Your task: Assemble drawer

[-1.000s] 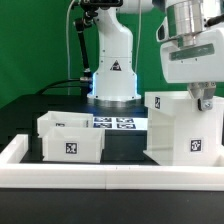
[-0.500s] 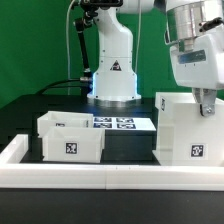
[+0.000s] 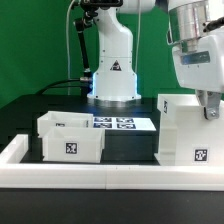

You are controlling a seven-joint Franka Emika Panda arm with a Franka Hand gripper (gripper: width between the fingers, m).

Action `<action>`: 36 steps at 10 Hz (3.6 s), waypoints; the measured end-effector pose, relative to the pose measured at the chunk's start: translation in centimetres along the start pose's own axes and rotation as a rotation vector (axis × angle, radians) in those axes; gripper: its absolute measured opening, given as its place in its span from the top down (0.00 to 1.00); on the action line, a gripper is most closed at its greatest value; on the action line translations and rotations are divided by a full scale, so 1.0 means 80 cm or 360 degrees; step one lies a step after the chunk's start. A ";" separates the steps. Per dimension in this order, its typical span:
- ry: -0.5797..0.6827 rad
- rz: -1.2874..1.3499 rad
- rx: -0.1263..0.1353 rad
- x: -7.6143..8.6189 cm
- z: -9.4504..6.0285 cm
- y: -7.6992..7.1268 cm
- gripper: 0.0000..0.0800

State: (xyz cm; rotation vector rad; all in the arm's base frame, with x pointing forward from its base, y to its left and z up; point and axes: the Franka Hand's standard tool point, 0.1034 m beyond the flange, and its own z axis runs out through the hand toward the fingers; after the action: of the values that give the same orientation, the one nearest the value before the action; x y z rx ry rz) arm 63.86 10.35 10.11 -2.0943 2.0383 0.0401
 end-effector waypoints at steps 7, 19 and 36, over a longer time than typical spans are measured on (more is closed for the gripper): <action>-0.0010 -0.0005 -0.0028 0.000 0.002 -0.013 0.68; -0.0071 -0.0841 -0.0031 -0.014 -0.054 0.006 0.19; -0.0077 -0.2508 -0.0234 0.167 -0.039 0.103 0.19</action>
Offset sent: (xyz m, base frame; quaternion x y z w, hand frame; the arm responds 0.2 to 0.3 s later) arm 0.0000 0.0000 0.0000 0.0000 0.0000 0.0000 1.0000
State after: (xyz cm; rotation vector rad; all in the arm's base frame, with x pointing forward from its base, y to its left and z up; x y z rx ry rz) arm 55.81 -3.50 9.78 -3.0323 -0.0628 -0.0198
